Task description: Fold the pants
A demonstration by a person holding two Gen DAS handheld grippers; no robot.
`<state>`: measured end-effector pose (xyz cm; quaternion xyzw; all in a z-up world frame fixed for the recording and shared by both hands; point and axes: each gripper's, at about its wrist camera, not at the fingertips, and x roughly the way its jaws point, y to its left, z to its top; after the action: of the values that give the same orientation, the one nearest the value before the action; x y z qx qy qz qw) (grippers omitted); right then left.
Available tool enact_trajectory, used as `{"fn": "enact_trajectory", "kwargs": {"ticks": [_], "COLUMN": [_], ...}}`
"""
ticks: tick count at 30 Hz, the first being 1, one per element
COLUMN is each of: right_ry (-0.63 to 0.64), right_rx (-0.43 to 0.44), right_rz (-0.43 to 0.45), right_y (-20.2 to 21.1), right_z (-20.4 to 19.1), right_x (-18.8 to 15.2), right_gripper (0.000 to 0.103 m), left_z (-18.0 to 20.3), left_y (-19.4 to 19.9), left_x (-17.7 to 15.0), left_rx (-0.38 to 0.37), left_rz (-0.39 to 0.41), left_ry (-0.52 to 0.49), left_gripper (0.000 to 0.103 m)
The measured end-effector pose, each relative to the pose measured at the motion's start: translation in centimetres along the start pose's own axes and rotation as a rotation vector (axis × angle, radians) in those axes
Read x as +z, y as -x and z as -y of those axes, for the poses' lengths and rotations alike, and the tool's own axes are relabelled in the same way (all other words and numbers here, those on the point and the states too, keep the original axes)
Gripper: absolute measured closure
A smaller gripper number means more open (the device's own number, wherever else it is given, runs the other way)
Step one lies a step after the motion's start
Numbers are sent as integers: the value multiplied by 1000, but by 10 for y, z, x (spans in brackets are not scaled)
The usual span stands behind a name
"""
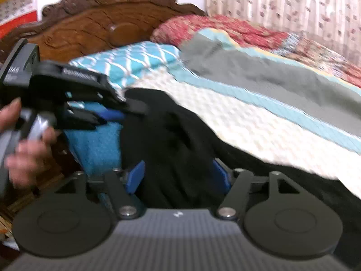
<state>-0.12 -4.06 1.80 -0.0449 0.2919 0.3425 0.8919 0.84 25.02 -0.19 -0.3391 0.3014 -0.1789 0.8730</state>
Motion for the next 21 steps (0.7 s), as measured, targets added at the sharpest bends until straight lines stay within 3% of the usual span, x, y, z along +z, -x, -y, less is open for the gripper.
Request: {"fn": "enact_trajectory", "kwargs": {"ticks": [5,10,12,14,16,18,21], "right_ry": [34,35,-24,-112,-206,-316,-500], "right_rx": [-26,-93,-119,-93,-100,-101,-77], "right_rz": [48,52,57,37,31,24,47], "right_y": [-2,-6,-6,-6,-2,2,14], "right_z": [-10,-5,4,19,36,55,87], "right_x": [13,5,3,2,-1,-2,-2], "right_gripper": [24,26,59,72,75,75,75], "left_z": [43,75,86,88,85,78,63], "left_y": [-2,-8,-9,-7,-1,2,-5], "left_x": [-8,-21,-27,-29,-27,-26,-25], "left_rx": [-32,-60,-50,-86,-132,-104,-58], "left_rz": [-26,-52,-53,-52,-32,-6,-29], "left_ry": [-158,-258,-300,-282,-240,-193,-102], "left_gripper": [80,78,74,67,60,56,56]}}
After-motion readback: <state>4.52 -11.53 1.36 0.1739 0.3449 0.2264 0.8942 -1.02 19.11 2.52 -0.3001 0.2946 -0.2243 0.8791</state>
